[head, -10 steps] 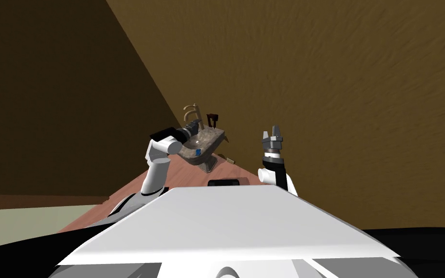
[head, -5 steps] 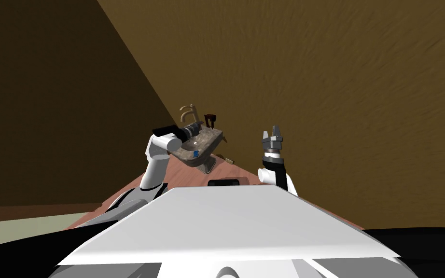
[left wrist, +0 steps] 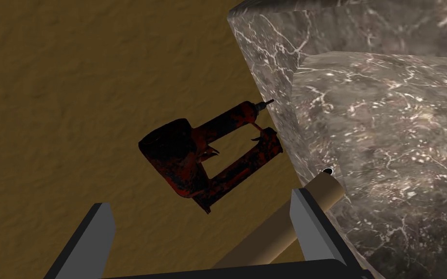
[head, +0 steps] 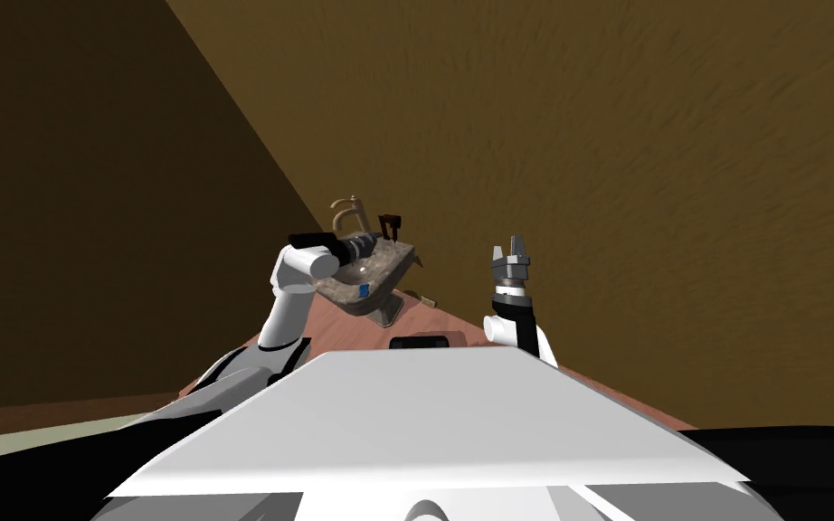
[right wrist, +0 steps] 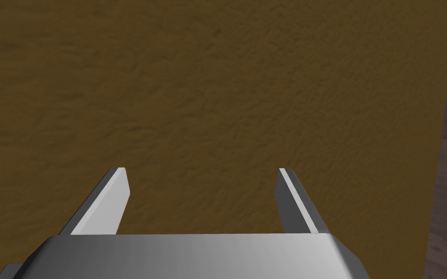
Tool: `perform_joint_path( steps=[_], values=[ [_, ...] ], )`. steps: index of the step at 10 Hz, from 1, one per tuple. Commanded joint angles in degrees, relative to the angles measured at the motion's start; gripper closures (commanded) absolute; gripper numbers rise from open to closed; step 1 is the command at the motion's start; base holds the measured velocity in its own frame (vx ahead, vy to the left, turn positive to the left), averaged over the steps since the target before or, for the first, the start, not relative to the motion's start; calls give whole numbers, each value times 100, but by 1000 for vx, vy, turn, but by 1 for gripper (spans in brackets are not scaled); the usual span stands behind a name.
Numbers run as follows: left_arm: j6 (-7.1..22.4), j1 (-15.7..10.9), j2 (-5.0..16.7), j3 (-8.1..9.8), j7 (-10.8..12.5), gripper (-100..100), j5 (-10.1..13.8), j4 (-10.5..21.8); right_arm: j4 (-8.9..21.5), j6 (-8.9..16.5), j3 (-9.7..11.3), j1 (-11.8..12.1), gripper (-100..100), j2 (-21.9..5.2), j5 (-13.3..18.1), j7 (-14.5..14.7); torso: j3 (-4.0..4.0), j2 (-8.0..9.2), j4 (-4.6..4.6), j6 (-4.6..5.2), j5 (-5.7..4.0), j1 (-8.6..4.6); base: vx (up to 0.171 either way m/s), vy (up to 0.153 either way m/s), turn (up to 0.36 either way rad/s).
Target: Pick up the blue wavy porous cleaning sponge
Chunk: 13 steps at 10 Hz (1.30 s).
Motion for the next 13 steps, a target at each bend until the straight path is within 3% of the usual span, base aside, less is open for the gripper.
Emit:
perform_joint_path(
  steps=[1, 2, 3, 5, 6, 8, 11, 13],
  values=[
    [286, -83, 59, -41, -54, -100, 54, 84, 0, 0, 0, 0, 0, 0, 0, 0, 0, 0, 0, 0, 0, 0, 10, 3, -72],
    [360, -83, 59, -41, -54, -100, 54, 84, 0, 0, 0, 1, 0, 0, 0, 0, 0, 0, 0, -3, 1, 2, 5, 3, 7],
    [566, -219, 217, -99, -148, -100, 193, 222, 0, 0, 0, 1, 0, 0, 0, 0, 1, 2, 0, -4, 1, 2, 6, 0, -141],
    [779, -219, 217, -99, -148, -100, 193, 222, 0, 0, 0, 1, 0, 0, 0, 0, 1, 1, 0, -3, 1, 3, 5, 5, -28],
    [998, -343, 374, -162, -237, -100, 323, 365, 0, 0, -1, 1, 0, 0, 0, 0, 2, 3, 1, -5, 1, 4, 2, 3, -112],
    [1183, -343, 374, -162, -237, -100, 323, 365, 0, 0, 0, 0, 0, 0, 0, 0, 2, 3, 1, -3, 1, 4, 1, 7, -45],
    [1756, -555, 677, -297, -399, -100, 554, 663, 0, 0, 0, 0, 0, 0, 0, 0, 3, 5, 1, -3, 1, 4, -4, 10, -112],
    [1938, -555, 677, -297, -399, -100, 554, 663, 0, 0, -1, 1, 0, 0, 0, 0, 4, 6, 1, -5, 2, 7, -5, 11, -27]
  ],
)
